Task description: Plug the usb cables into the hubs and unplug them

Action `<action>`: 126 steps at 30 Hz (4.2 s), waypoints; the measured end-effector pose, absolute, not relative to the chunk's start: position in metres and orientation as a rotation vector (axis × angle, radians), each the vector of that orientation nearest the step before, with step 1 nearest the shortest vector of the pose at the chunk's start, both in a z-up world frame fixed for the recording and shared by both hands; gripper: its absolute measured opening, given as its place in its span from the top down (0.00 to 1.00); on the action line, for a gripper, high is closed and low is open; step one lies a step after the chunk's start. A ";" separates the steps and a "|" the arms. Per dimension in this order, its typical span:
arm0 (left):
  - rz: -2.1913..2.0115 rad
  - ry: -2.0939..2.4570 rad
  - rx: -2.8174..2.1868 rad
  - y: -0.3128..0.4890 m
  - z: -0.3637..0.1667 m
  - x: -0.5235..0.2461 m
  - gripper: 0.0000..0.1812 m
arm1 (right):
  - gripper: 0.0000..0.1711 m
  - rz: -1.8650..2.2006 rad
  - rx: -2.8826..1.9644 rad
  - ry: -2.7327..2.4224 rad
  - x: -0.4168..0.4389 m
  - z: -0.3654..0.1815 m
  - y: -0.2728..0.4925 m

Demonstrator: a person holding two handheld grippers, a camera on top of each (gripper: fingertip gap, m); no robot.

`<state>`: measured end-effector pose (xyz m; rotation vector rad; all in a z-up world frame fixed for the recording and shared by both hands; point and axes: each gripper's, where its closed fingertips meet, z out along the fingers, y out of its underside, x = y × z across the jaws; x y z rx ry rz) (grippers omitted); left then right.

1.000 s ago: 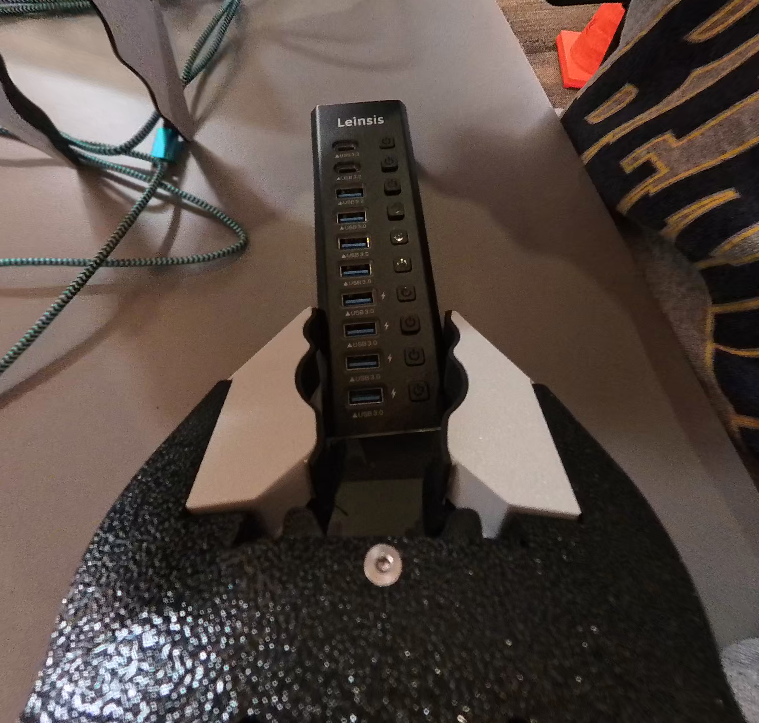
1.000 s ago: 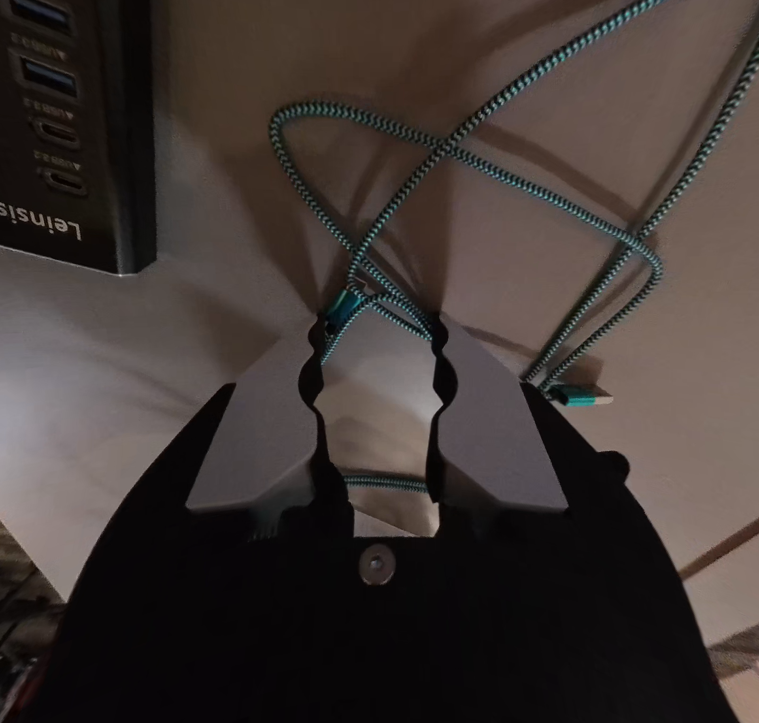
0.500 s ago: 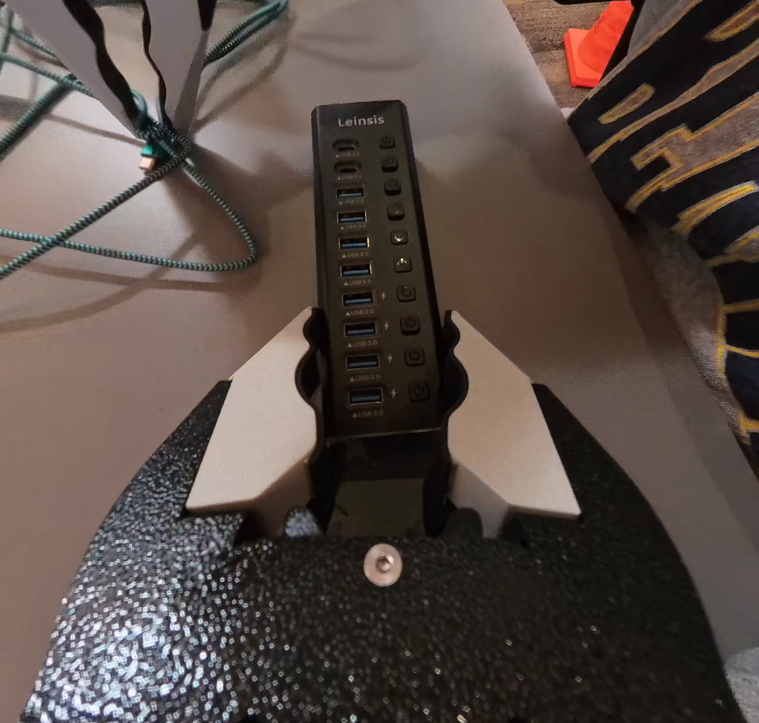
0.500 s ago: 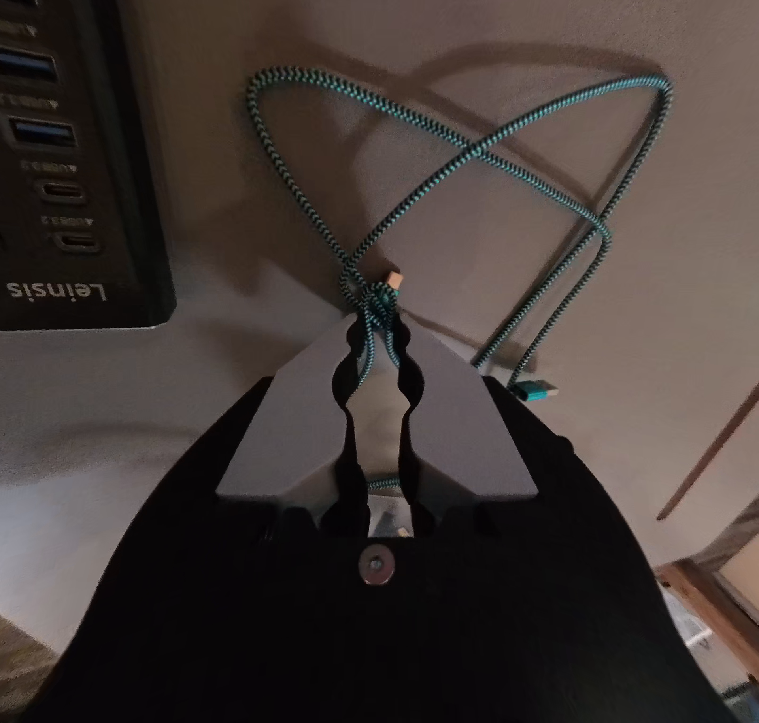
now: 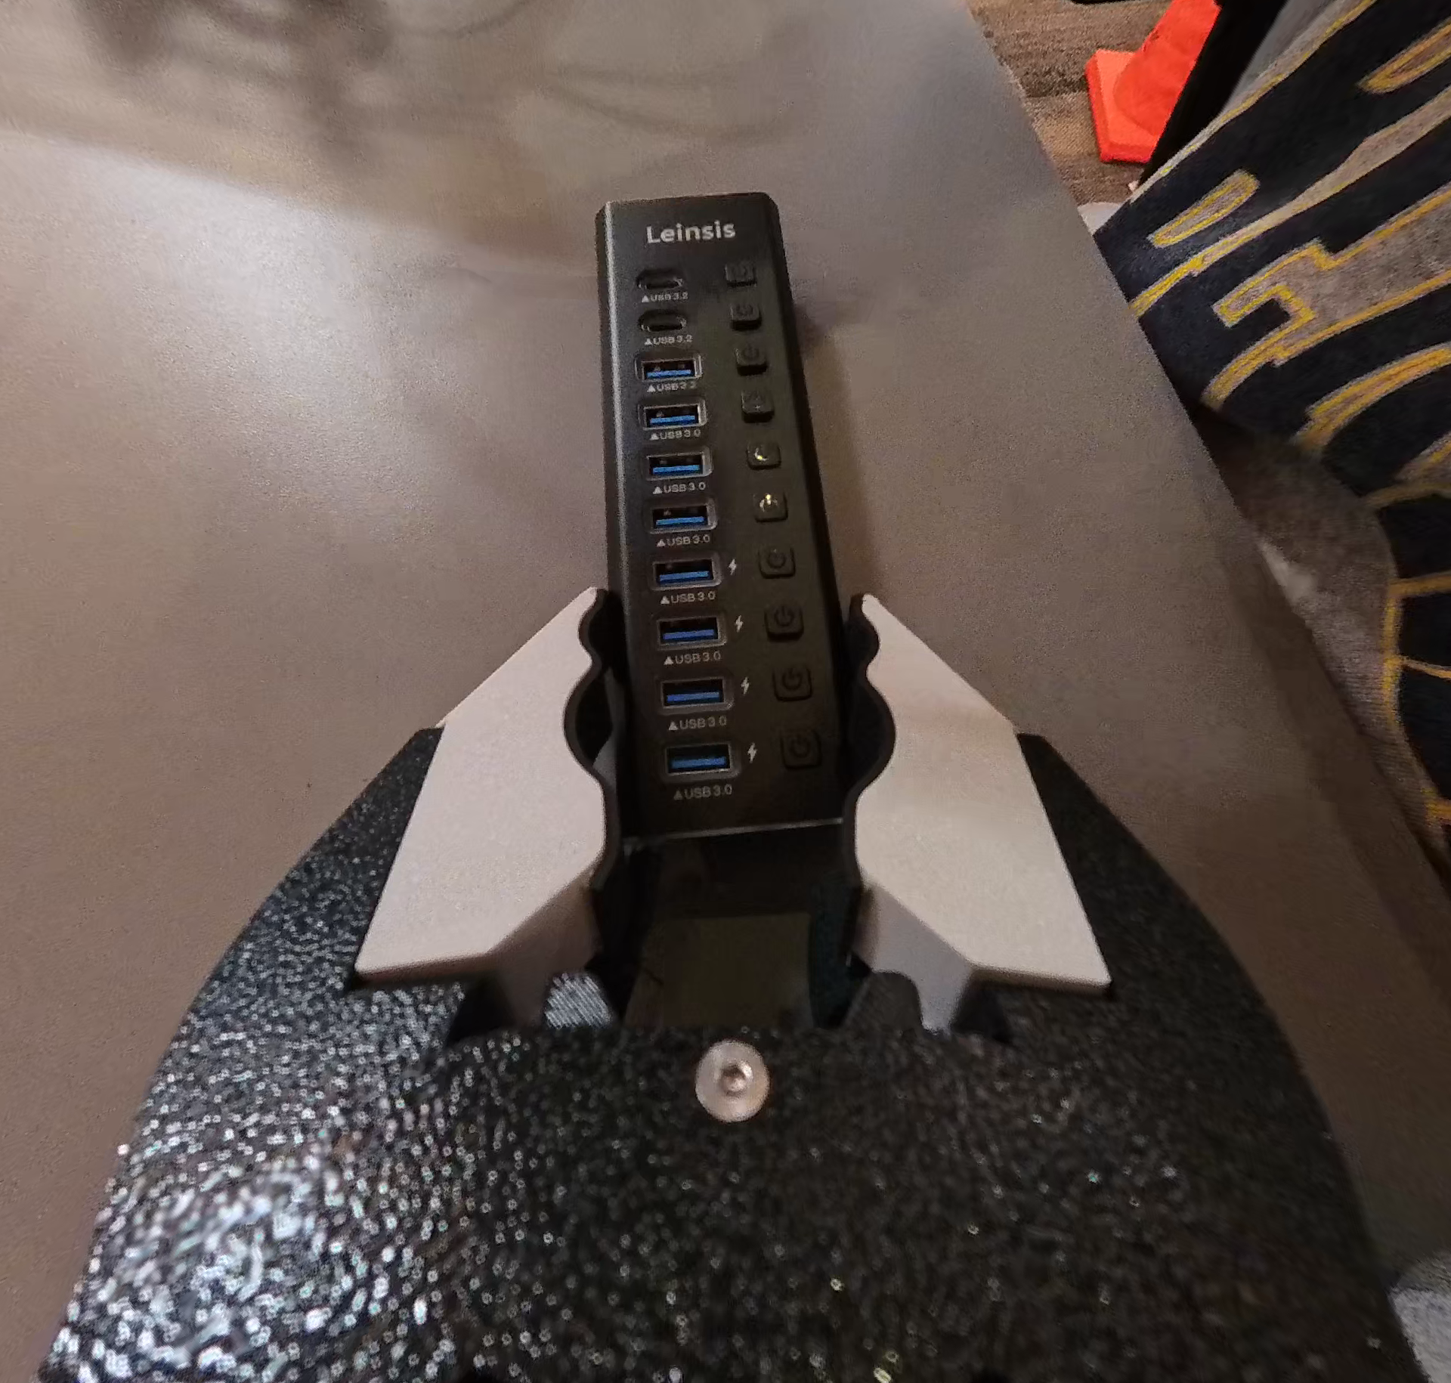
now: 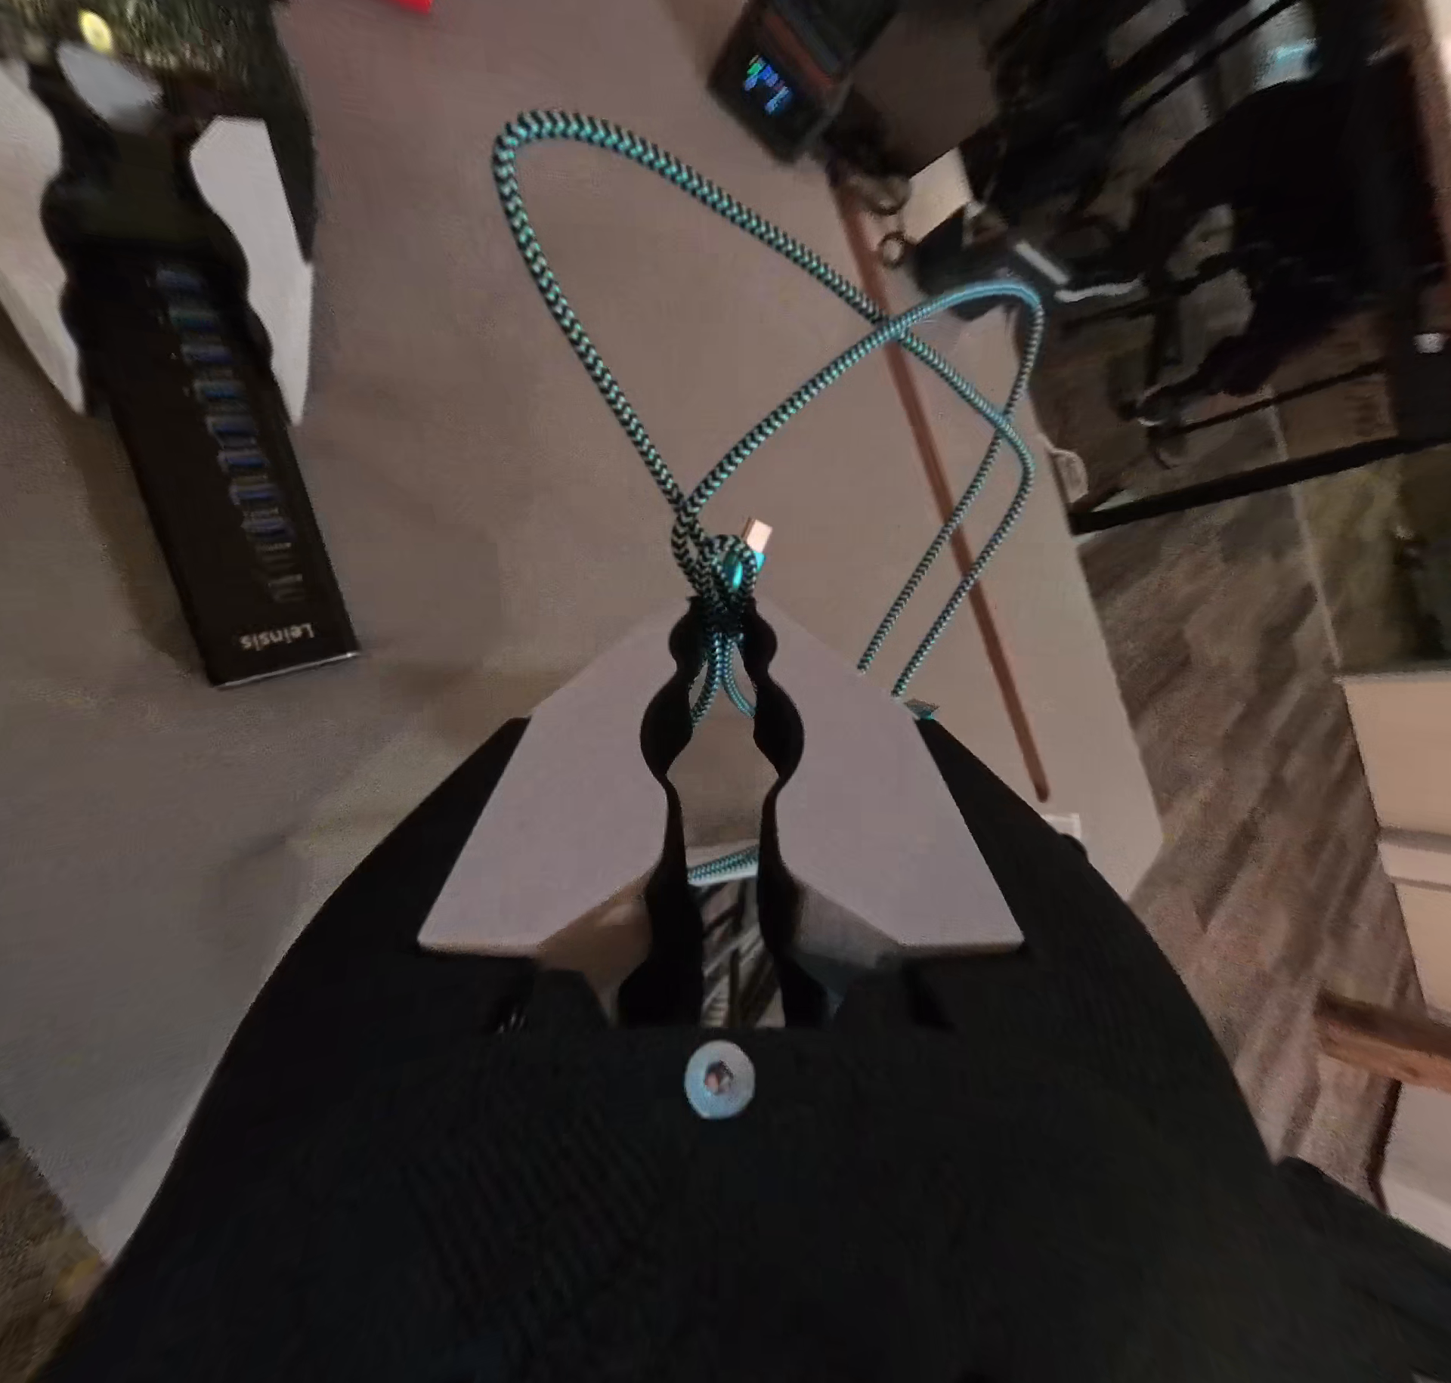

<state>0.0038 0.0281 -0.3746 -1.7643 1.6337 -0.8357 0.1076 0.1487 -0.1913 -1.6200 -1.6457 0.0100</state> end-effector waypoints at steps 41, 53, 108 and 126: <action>-0.829 1.636 -1.755 0.028 -0.374 0.003 0.68 | 0.97 -0.127 -2.450 -1.583 0.283 -0.359 0.200; -0.822 1.640 -1.750 0.028 -0.374 0.003 0.68 | 0.70 -0.101 -2.338 -1.354 0.273 -0.268 0.205; 0.210 1.248 -1.064 0.089 -0.285 0.000 0.45 | 0.85 0.070 -1.650 -1.480 0.151 -0.201 0.126; 0.037 1.155 -1.263 0.111 -0.299 -0.015 0.52 | 0.85 -0.295 -2.346 -1.455 0.353 -0.281 0.351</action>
